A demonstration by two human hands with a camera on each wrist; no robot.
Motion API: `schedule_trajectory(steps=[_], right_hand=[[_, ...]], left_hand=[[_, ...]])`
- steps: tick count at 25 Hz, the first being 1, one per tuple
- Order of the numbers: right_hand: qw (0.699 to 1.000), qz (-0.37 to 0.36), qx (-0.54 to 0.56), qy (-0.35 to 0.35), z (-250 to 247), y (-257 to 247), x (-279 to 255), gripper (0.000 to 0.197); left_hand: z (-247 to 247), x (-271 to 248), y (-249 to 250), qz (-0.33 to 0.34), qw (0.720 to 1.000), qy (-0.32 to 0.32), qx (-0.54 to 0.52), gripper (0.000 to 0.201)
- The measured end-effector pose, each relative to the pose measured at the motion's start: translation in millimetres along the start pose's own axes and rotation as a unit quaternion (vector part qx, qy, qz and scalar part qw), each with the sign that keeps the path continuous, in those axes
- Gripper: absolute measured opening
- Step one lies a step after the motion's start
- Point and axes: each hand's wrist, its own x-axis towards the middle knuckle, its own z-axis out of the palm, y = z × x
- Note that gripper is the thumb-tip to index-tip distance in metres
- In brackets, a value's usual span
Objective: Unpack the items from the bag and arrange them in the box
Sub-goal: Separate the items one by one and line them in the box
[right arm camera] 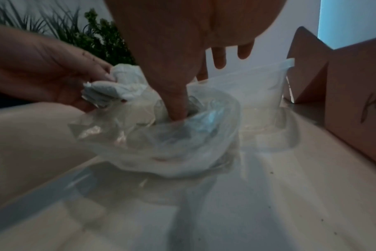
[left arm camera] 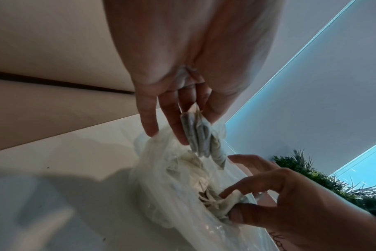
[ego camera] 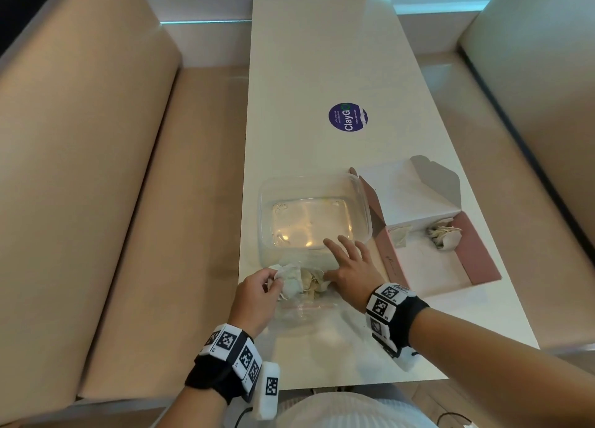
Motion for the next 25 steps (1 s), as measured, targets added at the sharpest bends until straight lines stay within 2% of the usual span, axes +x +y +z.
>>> schedule_trajectory(steps=[2, 4, 6, 7, 9, 12, 13, 14, 16, 17, 20, 23, 25], right_hand=[[0.997, 0.003, 0.083, 0.009, -5.0, 8.5, -5.5, 0.017], [0.986, 0.018, 0.167, -0.007, -10.2, 19.0, -12.7, 0.022], [0.963, 0.038, 0.265, -0.015, -20.7, 29.1, -21.4, 0.023], [0.943, 0.049, 0.33, -0.017, -27.0, 34.2, -24.8, 0.019], [0.878, 0.061, 0.474, -0.036, -37.9, 42.5, -29.7, 0.014], [0.734, 0.052, 0.675, -0.05, -49.8, 51.1, -33.2, 0.027], [0.704, 0.055, 0.707, -0.051, -54.2, 50.2, -33.7, 0.023], [0.703, 0.07, 0.706, -0.045, -56.3, 48.0, -32.6, 0.016], [0.729, 0.114, 0.674, -0.016, -56.3, 41.1, -28.9, 0.006], [0.722, 0.139, 0.678, -0.007, -53.5, 39.4, -27.2, 0.005], [0.635, 0.182, 0.75, -0.013, -50.4, 38.3, -25.0, 0.014], [0.519, 0.182, 0.835, -0.028, -55.6, 38.1, -25.7, 0.023], [0.453, 0.172, 0.874, -0.025, -62.2, 35.3, -24.6, 0.023]], left_hand=[[0.5, 0.5, -0.6, -0.003, 1.0, -0.005, -0.003, 0.02], [2.2, -0.9, 0.3, -0.005, 1.0, -0.015, -0.004, 0.023], [3.9, -1.9, 3.0, -0.007, 1.0, -0.023, -0.001, 0.024], [3.9, -1.7, 4.2, -0.008, 1.0, -0.027, -0.001, 0.023], [4.0, -1.2, 6.0, -0.004, 1.0, -0.028, 0.0, 0.021], [1.3, 1.7, 9.3, 0.012, 1.0, -0.013, -0.021, 0.017], [0.8, 2.9, 12.8, 0.018, 0.999, -0.01, -0.026, 0.016], [1.1, 4.0, 16.3, 0.023, 0.999, -0.009, -0.029, 0.015], [3.7, 5.8, 23.5, 0.028, 0.999, -0.01, -0.032, 0.014], [5.1, 5.4, 26.9, 0.032, 0.999, -0.01, -0.031, 0.014], [8.4, 4.5, 30.2, 0.023, 0.999, -0.006, -0.035, 0.017], [8.5, 4.3, 34.7, -0.011, 0.996, -0.007, -0.089, 0.017], [11.7, 3.3, 43.8, -0.025, 0.991, -0.011, -0.132, 0.017]])
